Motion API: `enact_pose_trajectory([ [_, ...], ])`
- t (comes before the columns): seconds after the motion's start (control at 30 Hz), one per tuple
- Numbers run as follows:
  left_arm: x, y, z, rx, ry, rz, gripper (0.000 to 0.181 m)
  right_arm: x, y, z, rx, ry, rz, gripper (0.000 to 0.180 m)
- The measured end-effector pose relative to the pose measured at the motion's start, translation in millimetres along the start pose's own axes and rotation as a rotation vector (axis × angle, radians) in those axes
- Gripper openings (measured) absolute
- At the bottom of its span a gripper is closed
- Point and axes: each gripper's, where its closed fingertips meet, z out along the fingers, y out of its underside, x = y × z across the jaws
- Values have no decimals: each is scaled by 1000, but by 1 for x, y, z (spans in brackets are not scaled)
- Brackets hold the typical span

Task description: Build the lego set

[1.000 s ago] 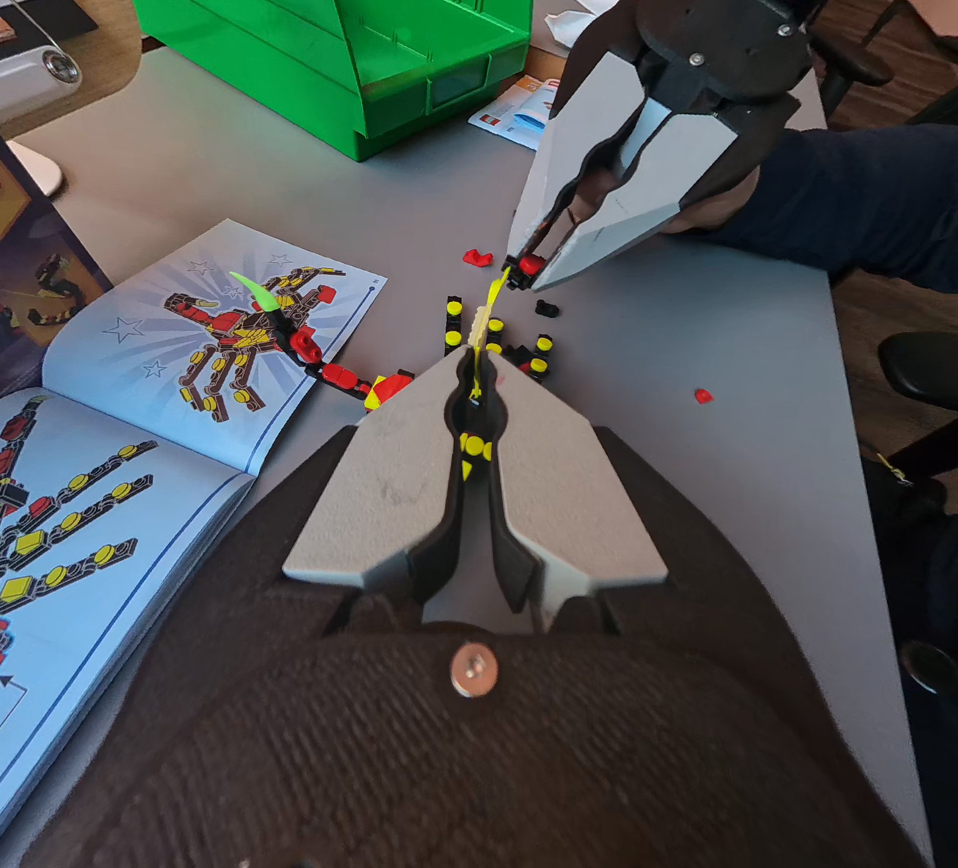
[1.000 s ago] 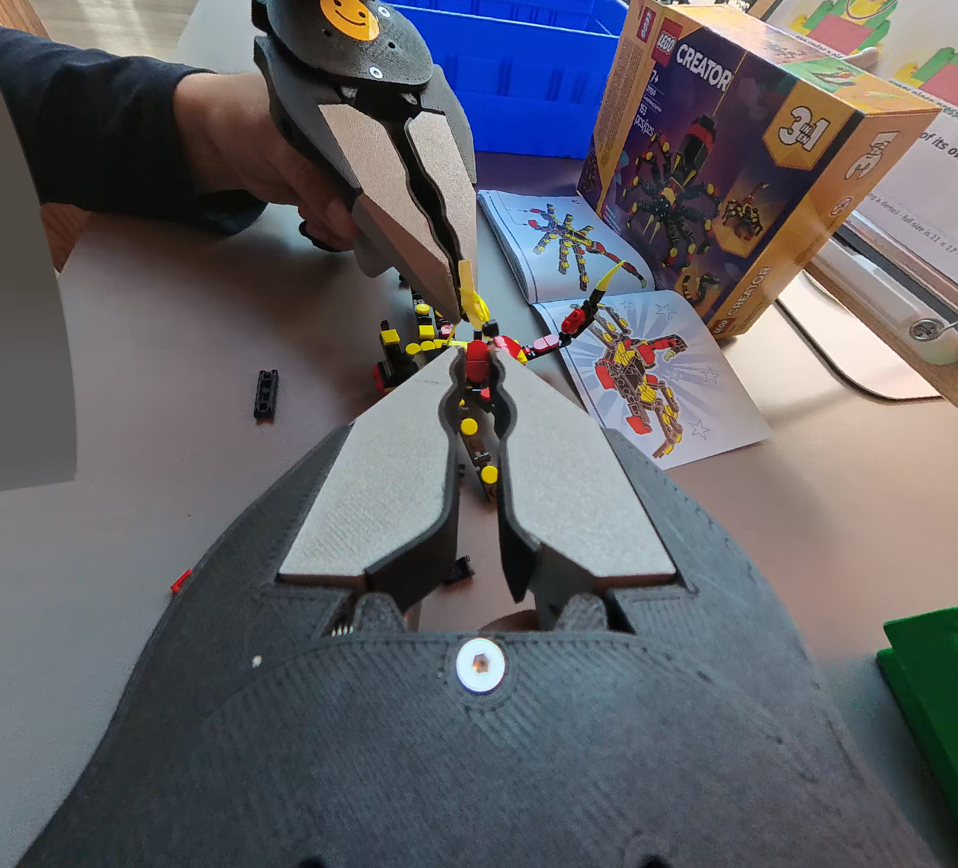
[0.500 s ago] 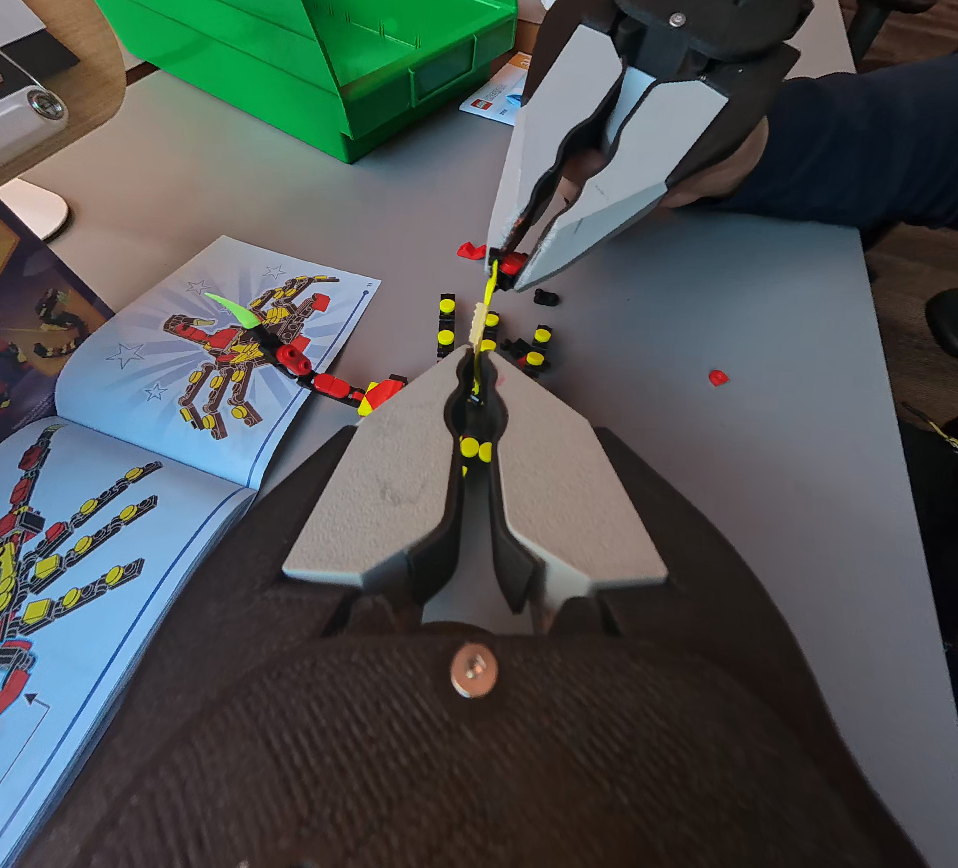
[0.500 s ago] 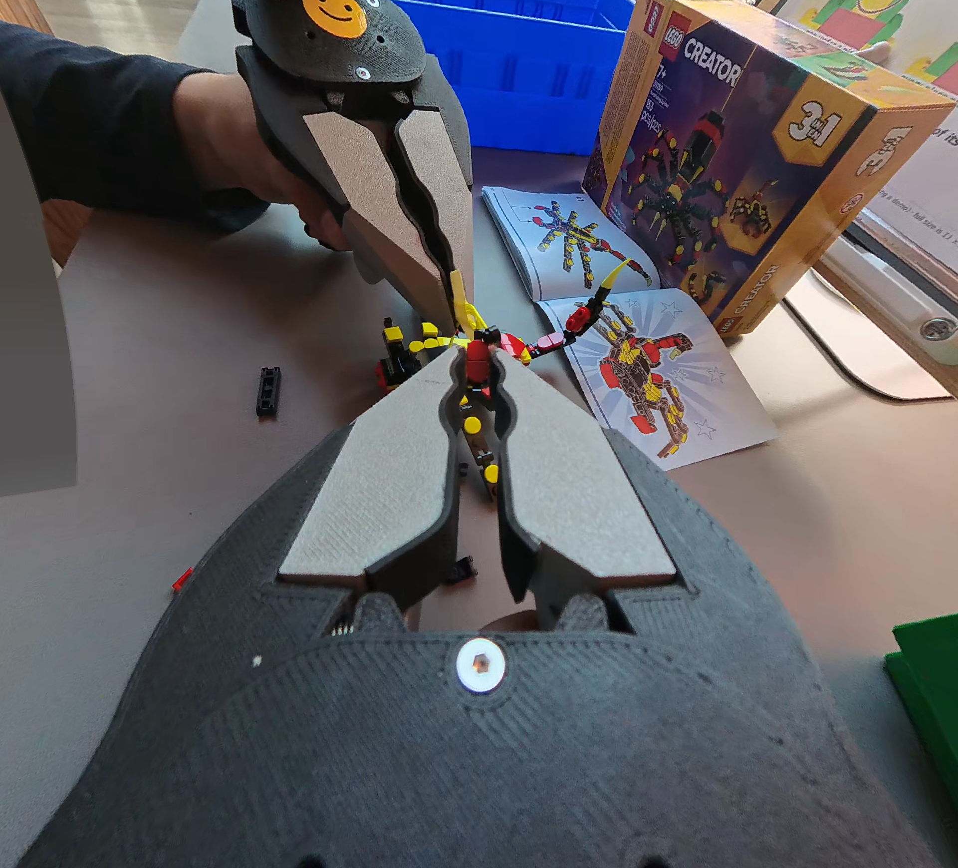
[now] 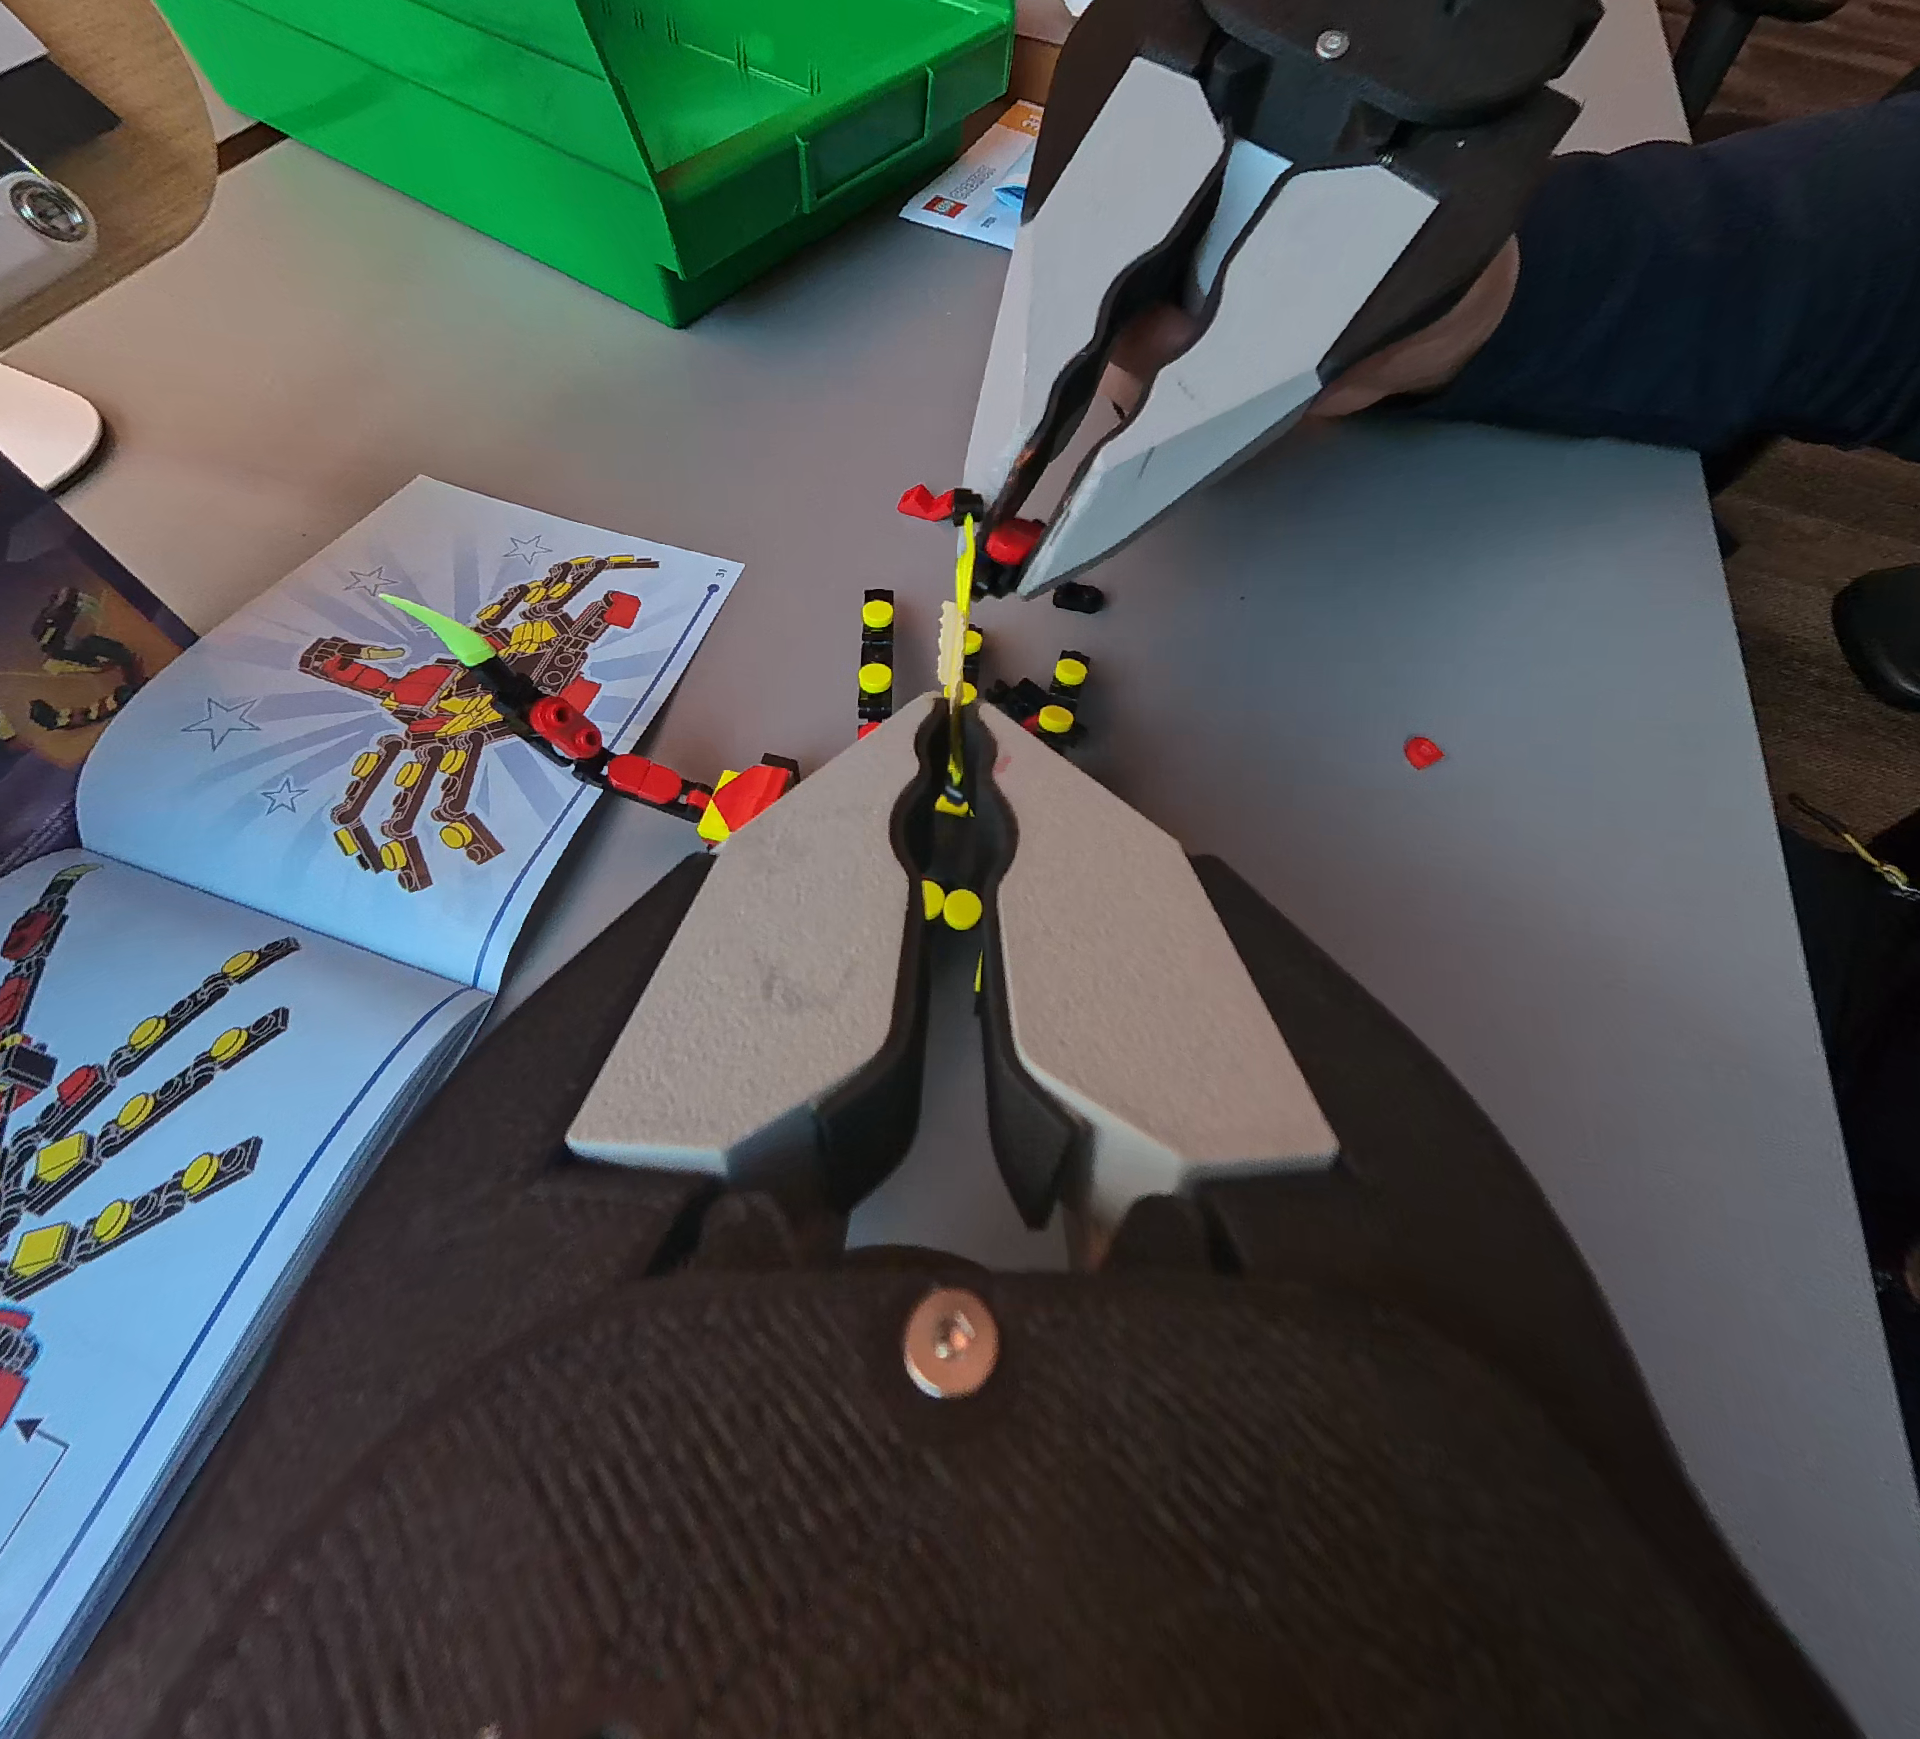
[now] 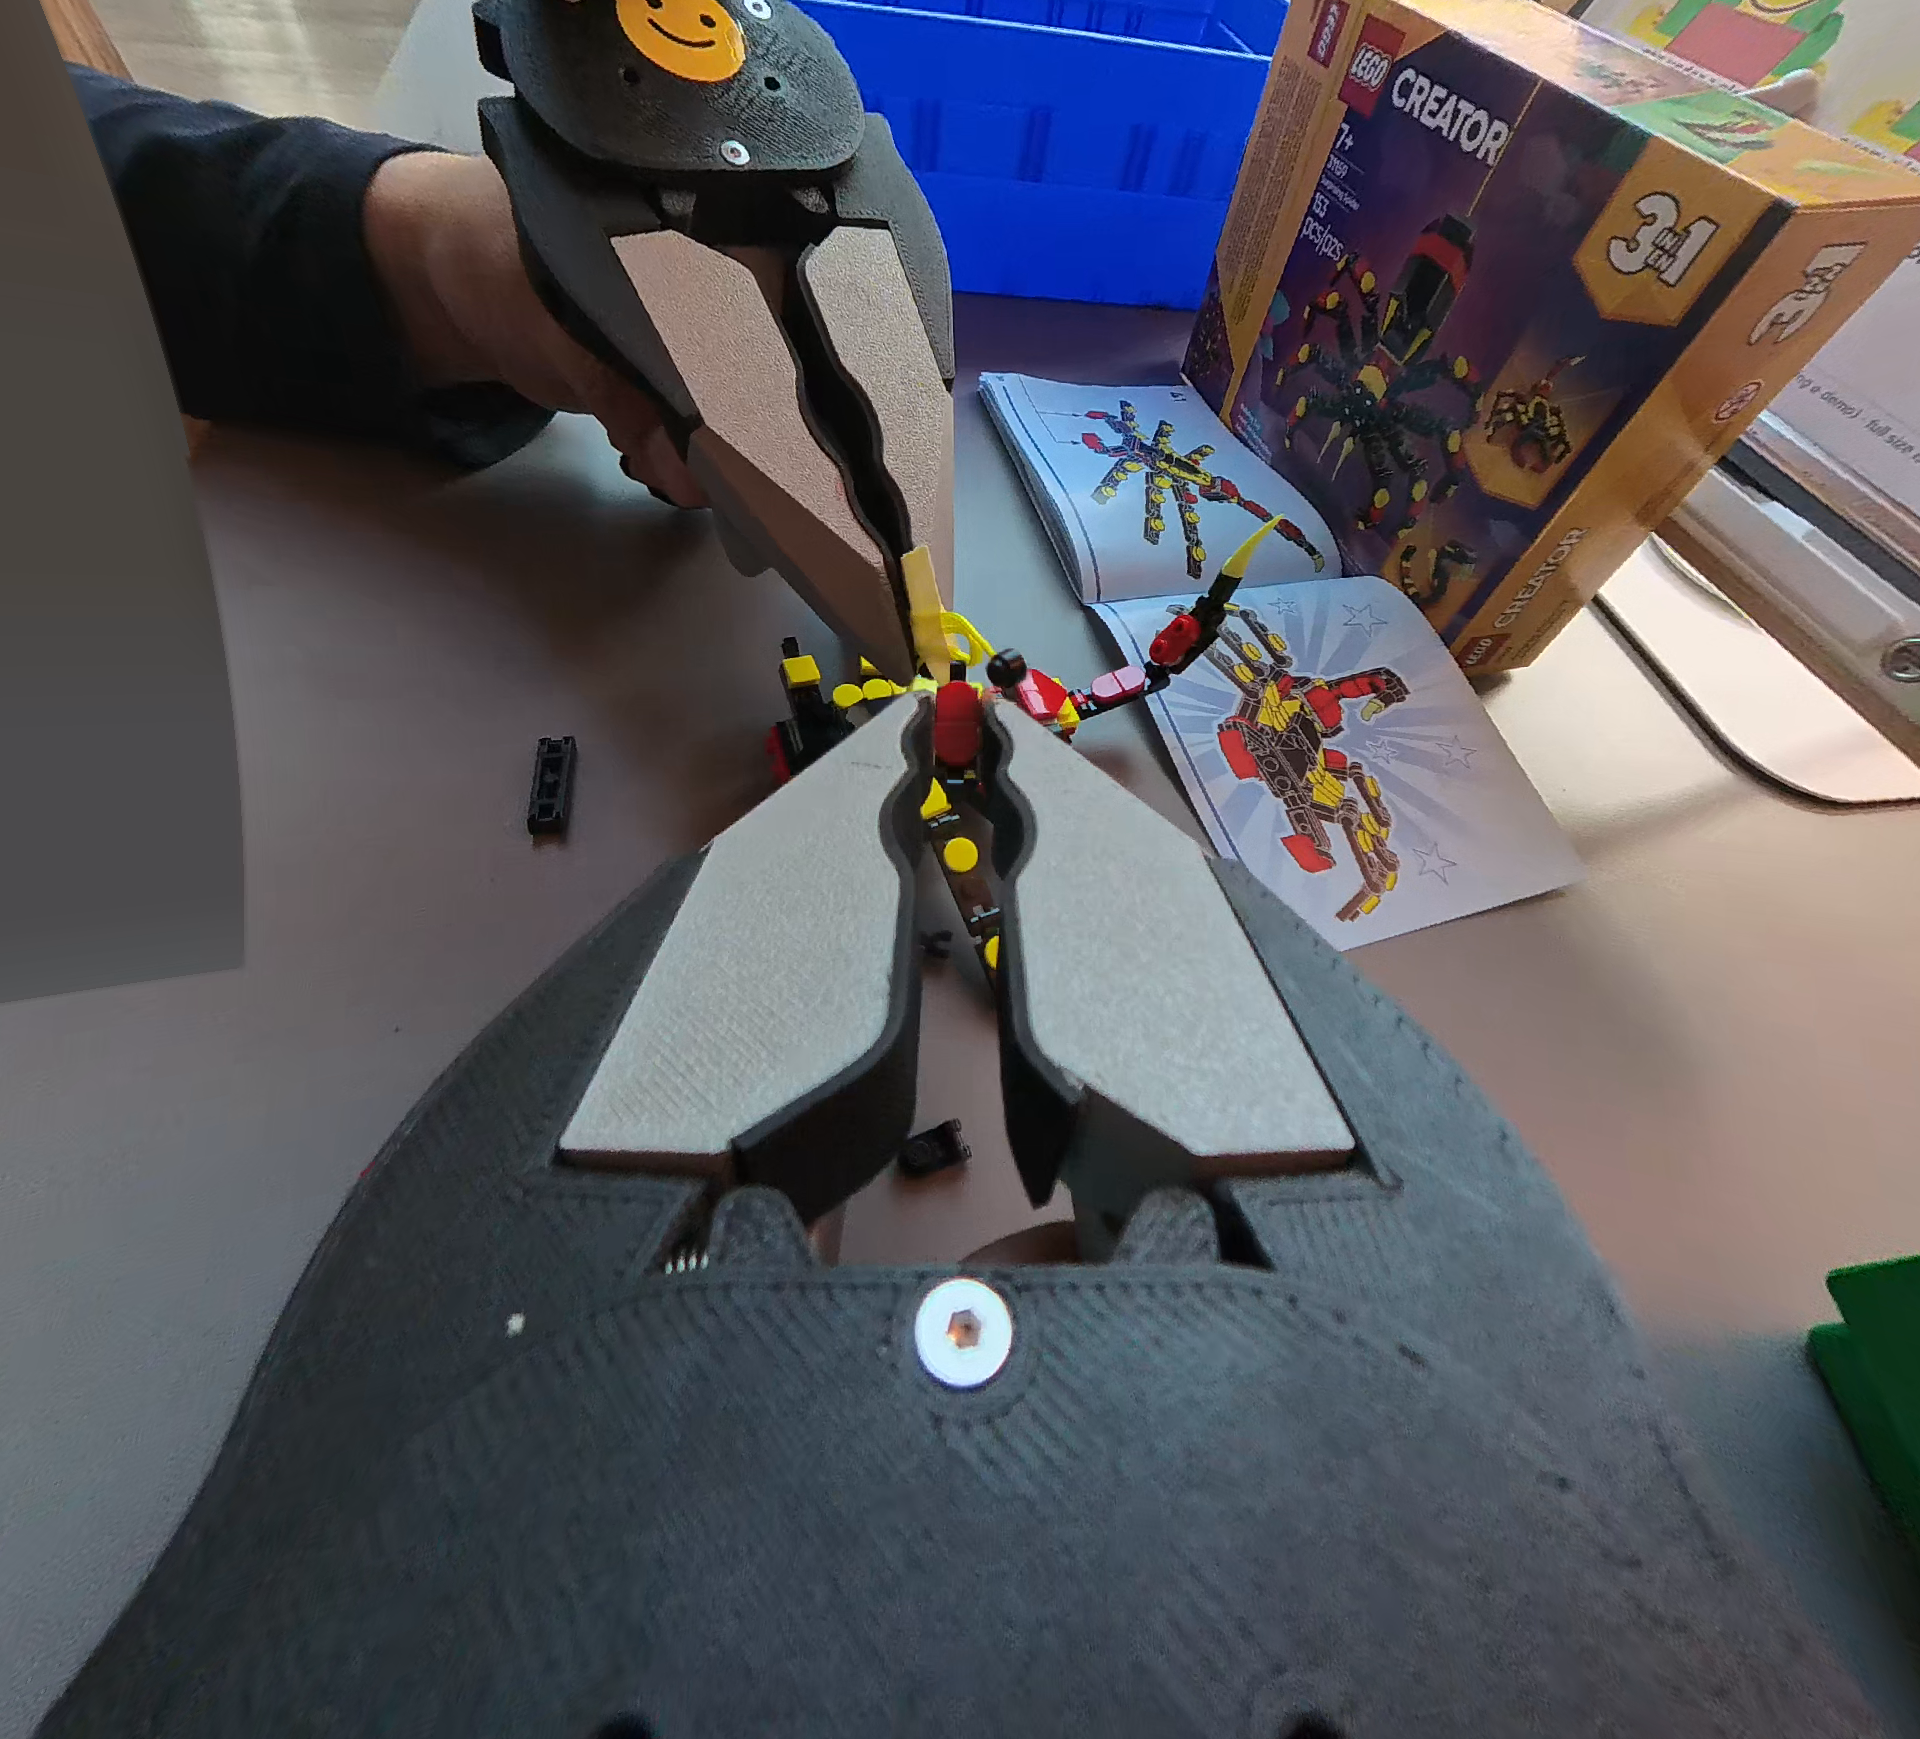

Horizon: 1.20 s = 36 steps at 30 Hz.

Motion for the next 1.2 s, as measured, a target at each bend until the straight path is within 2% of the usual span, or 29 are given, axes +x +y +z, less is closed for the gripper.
enact_pose_trajectory([
  [0.47, -3, -13, -11, 117, 123, -254, 0, -6, 3, 3, -24, -1, -63, 4],
  [0.67, 1, -16, -12, 154, 237, -400, 0, -11, 2, 4, -54, 87, -294, 4],
  [0.87, 8, -15, -9, 145, 287, -431, 0, -20, 3, 8, -87, 154, -520, 4],
  [1.2, 15, -18, -9, 150, 342, -462, 0, -24, -2, 7, -64, 194, -618, 4],
])
